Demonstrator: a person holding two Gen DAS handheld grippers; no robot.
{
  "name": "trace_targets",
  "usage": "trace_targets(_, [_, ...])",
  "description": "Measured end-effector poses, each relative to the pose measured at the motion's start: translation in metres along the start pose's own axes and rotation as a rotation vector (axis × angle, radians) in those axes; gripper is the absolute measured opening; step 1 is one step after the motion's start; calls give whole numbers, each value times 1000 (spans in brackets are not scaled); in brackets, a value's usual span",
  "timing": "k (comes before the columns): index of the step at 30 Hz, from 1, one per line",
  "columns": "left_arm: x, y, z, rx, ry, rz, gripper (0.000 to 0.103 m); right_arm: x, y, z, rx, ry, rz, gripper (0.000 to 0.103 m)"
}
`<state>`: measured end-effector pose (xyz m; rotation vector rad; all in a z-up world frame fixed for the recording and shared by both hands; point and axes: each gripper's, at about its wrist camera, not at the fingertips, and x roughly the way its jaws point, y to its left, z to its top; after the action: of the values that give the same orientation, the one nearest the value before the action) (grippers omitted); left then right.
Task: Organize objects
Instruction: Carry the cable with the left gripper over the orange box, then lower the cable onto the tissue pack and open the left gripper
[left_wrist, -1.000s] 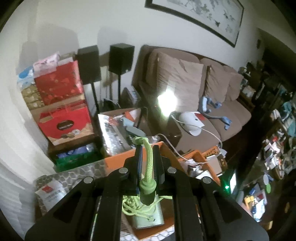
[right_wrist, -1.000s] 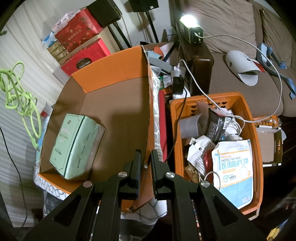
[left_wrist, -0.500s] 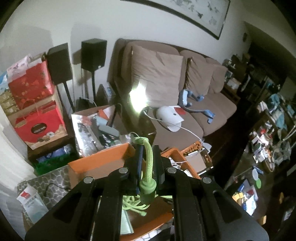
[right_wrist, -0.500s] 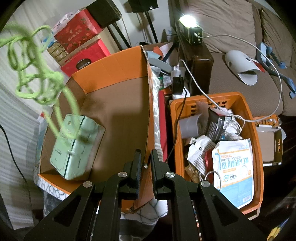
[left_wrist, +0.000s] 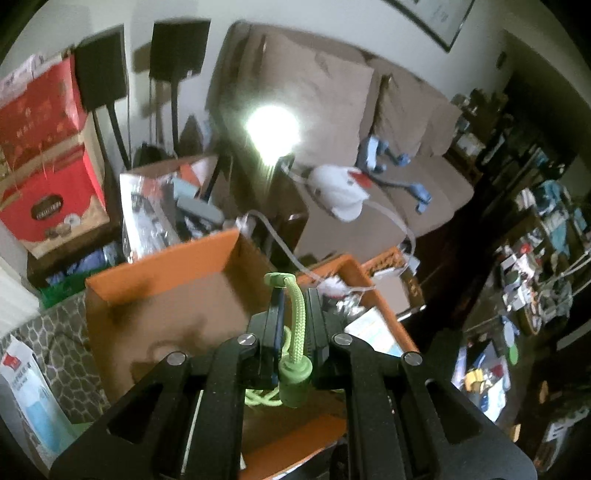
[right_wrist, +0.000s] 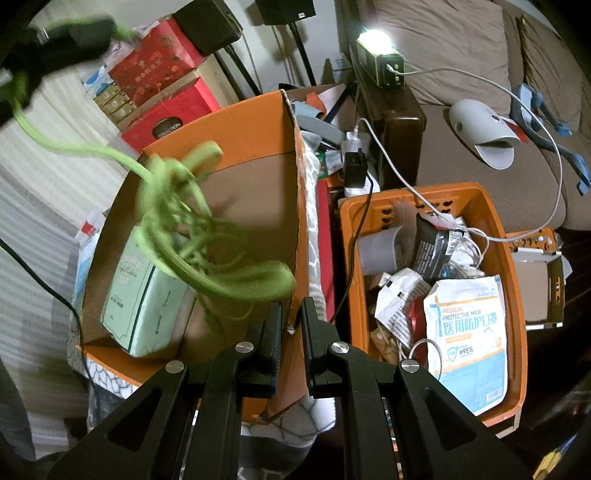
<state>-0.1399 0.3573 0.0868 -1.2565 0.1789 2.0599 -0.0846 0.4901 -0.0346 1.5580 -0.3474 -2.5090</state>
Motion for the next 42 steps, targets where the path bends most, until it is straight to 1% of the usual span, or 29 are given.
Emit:
trace_targets(4, [33,8,-22,10,80,31,10,0,0,0,1,0,-1,9])
trace_targets(9, [60,13,-40,29,161,90,10,0,0,0,1,0,-1,9])
trace_targets(12, [77,16,-53,41,212,135,10,0,0,0,-1,0,-3,9])
trace_targets(15, [89,19,-66,67,253,201,10,0,0,-1,0,0,-4,9])
trace_targets(16, [93,19,-72,69,270,211,10,0,0,-1,-1,0,-4,9])
trace_targets(19, [102,21,-84,61,308,202,11,0,0,-1,-1,0,-5,9])
trace_targets(20, [103,21,-87,57,313,196,14,0,0,-1,-1,0,-5,9])
trace_targets(21, [104,22,-89,52,319,185,23,0,0,-1,-1,0,-5,9])
trace_targets(22, [104,22,-91,43,322,173,28,0,0,-1,-1,0,-4,9])
trace_targets(23, [104,23,-92,35,320,161,38,0,0,-1,-1,1,-5,9])
trace_targets(24, [101,24,-93,22,316,137,43,0,0,-1,-1,1,-4,9])
trace_targets(25, [98,24,-92,16,314,124,45,0,0,-2,0,0,-4,9])
trace_targets(27, [89,25,-89,6,301,111,54,0,0,-2,-1,0,-5,9])
trace_targets(29, [77,27,-88,2,271,105,60,0,0,-2,-1,0,-5,9])
trace_targets(32, [58,33,-88,0,225,116,65,0,-1,-2,-1,0,-5,9])
trace_targets(33, [52,35,-87,-1,211,126,68,0,0,-2,0,0,-4,9])
trace_targets(34, [45,39,-88,-2,188,138,74,0,0,-2,0,0,-4,9])
trace_targets(35, [39,42,-88,-6,174,140,77,0,-1,-2,0,0,-3,9])
trace_targets(39, [24,55,-93,-20,155,119,78,0,0,-2,0,0,-4,9])
trace_targets(42, [16,65,-98,-19,144,153,78,0,0,-2,-3,1,-6,9])
